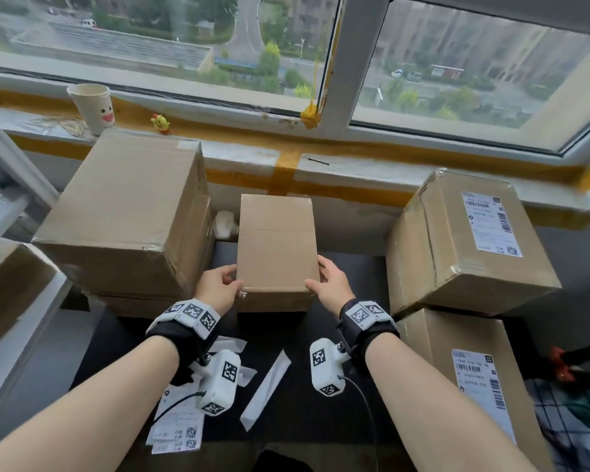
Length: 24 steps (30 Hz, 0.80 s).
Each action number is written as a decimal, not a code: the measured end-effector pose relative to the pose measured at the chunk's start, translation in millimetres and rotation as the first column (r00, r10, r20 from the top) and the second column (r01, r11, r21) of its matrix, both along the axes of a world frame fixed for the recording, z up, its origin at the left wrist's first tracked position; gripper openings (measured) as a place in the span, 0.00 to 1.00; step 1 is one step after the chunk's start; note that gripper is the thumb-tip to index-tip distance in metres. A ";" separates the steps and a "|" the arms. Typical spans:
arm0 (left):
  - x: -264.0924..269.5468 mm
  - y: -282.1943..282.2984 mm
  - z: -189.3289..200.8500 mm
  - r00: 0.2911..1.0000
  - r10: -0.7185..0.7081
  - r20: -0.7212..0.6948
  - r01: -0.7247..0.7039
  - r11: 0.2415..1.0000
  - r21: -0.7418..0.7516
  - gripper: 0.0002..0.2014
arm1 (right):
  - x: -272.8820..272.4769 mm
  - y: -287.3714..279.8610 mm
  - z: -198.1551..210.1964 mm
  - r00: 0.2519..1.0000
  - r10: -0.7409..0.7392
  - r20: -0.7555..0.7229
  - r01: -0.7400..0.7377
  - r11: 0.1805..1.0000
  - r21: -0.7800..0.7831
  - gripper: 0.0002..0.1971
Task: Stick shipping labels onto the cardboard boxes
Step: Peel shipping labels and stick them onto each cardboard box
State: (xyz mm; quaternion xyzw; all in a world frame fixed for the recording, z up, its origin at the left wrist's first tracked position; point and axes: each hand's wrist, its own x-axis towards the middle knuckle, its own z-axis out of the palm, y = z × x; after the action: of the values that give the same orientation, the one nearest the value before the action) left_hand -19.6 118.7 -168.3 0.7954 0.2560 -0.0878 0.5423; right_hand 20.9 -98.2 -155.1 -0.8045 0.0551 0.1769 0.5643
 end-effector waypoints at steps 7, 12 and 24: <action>-25.3 -35.9 -0.9 0.992 -0.123 0.018 0.124 0.989 -0.081 0.21 | -44.3 -46.3 0.6 0.994 -0.106 -0.019 0.106 0.994 -0.010 0.33; -47.8 -67.0 3.7 0.977 -0.209 0.035 0.212 0.973 -0.095 0.21 | -72.2 -76.0 1.4 0.985 -0.169 -0.034 0.168 0.985 -0.028 0.33; -60.4 -91.6 12.0 0.925 -0.379 0.014 0.377 0.923 0.071 0.22 | -93.8 -104.7 0.4 0.979 -0.200 -0.031 0.190 0.961 -0.201 0.35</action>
State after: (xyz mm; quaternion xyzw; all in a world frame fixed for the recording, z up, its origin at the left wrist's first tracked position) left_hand -80.0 27.1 -156.3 0.8486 0.0934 -0.1713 0.4917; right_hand -72.9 -202.9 -154.7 -0.8423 0.1657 0.1348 0.4948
